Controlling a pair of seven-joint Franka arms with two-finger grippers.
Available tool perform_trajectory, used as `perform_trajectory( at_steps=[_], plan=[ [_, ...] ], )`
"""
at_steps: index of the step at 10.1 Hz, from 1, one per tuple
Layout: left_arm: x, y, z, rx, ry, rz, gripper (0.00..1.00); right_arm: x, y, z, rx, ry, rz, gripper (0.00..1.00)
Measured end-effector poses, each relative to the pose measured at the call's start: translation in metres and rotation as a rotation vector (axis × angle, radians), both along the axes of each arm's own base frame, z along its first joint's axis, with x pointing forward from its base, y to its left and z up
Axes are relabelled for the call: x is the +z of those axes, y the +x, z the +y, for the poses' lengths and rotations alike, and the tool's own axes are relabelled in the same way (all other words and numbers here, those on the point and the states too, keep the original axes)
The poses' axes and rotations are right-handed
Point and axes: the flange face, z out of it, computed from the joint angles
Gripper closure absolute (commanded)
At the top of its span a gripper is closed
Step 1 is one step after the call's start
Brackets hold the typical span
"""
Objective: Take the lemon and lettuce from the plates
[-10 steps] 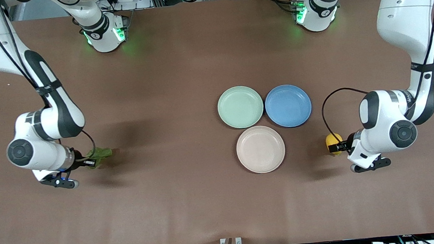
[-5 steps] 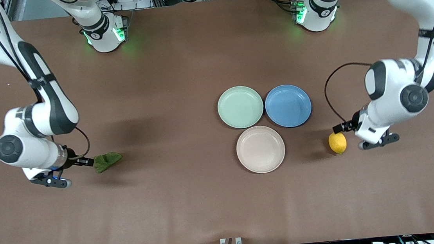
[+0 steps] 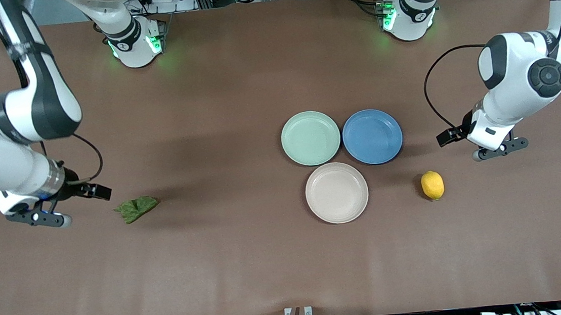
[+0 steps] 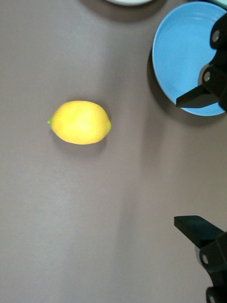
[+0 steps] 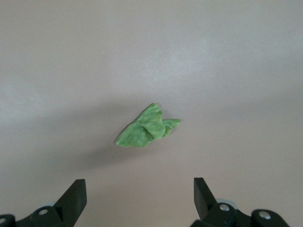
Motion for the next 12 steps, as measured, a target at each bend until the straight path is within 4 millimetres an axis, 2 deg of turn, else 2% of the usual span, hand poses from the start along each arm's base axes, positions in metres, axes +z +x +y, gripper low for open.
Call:
perform_trajectory(
  at_steps=[2,4,5,7,9,10,12],
  plan=[
    [0.033,0.003,-0.006,-0.009,-0.002,-0.053,0.00,0.065,-0.013,0.011,-0.010,0.032,-0.051,0.00],
    [0.077,-0.022,-0.005,-0.011,0.007,-0.085,0.00,0.127,-0.027,0.010,-0.005,0.056,-0.114,0.00],
    [0.099,-0.037,-0.005,-0.012,0.012,-0.100,0.00,0.146,-0.035,0.005,0.029,0.045,-0.130,0.00],
    [0.143,-0.047,-0.006,-0.015,0.016,-0.124,0.00,0.169,-0.044,-0.022,0.080,0.027,-0.115,0.00],
    [0.200,-0.038,-0.007,-0.015,0.013,-0.161,0.00,0.193,-0.049,-0.062,0.151,0.013,-0.117,0.00],
    [0.228,-0.034,-0.008,-0.015,0.011,-0.169,0.00,0.200,-0.050,-0.070,0.170,0.007,-0.127,0.00],
    [0.269,-0.023,-0.009,-0.035,0.009,-0.134,0.00,0.212,-0.058,-0.066,0.217,-0.001,-0.135,0.00]
  ],
)
